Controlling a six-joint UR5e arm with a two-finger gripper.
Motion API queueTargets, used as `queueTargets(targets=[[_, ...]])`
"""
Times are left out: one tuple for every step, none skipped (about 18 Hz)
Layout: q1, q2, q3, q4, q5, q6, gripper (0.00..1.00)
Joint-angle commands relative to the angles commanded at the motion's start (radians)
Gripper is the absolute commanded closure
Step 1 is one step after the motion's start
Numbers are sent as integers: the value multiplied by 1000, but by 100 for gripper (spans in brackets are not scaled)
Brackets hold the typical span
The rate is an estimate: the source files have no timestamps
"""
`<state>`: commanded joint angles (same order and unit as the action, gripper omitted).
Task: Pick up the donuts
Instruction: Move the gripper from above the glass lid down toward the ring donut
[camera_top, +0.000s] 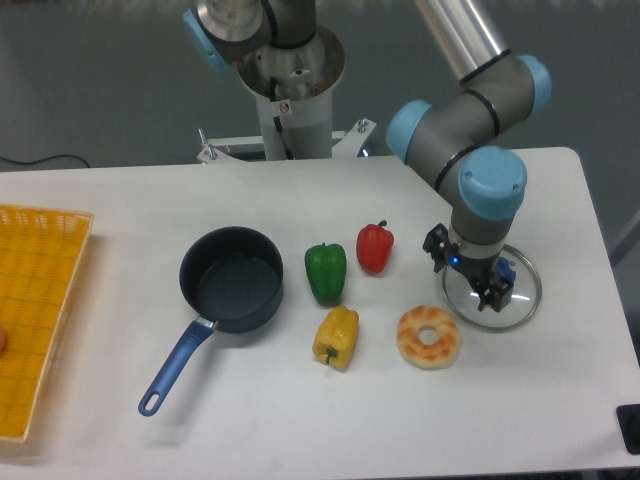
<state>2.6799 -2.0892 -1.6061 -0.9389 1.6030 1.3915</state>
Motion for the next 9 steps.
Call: queueTargets(targets=[[-2, -5, 6, 0, 0, -9, 0], [-3, -12, 14, 0, 0, -14, 0], [-9, -23, 23, 0, 0, -20, 0], [-14, -32, 31, 2, 2, -32, 0], [-15, -41, 38, 3, 2, -46, 1], [-15, -49, 46, 5, 0, -60, 1], [-15, -55, 52, 8, 0, -75, 1], [-15, -61, 55, 9, -3, -92, 1], [-17, -64, 58, 14, -3, -109, 1]])
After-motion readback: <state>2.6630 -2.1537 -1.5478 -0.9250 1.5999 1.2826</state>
